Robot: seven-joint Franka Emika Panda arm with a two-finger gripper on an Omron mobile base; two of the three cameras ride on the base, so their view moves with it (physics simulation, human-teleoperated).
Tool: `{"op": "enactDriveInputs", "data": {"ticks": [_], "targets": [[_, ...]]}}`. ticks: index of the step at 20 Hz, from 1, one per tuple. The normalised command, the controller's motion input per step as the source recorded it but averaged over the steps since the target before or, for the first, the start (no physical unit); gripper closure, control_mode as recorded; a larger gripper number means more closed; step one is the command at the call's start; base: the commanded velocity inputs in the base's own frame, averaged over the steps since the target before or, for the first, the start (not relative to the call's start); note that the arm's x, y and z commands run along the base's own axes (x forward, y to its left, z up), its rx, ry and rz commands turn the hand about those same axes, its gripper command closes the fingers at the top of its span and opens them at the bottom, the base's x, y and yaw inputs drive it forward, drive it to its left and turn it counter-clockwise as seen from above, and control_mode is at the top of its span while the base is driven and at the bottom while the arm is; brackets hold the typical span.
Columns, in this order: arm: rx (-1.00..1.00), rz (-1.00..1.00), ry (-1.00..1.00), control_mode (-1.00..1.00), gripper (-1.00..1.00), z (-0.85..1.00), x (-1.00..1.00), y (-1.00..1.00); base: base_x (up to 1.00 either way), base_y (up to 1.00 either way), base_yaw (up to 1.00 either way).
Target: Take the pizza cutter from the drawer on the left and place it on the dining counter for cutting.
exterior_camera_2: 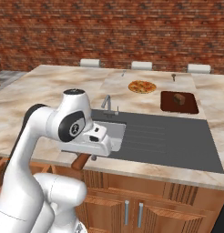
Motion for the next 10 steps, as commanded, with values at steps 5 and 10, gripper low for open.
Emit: {"op": "enactDriveInputs", "data": {"ticks": [5, 10], "targets": [[0.00, 0.00, 0.00, -1.00, 1.00, 0.00, 0.19, -0.32, 0.00, 0.00, 0.00], [0.00, 0.00, 0.00, -1.00, 1.00, 0.00, 0.34, -0.14, 0.00, 0.00, 0.00]]}}
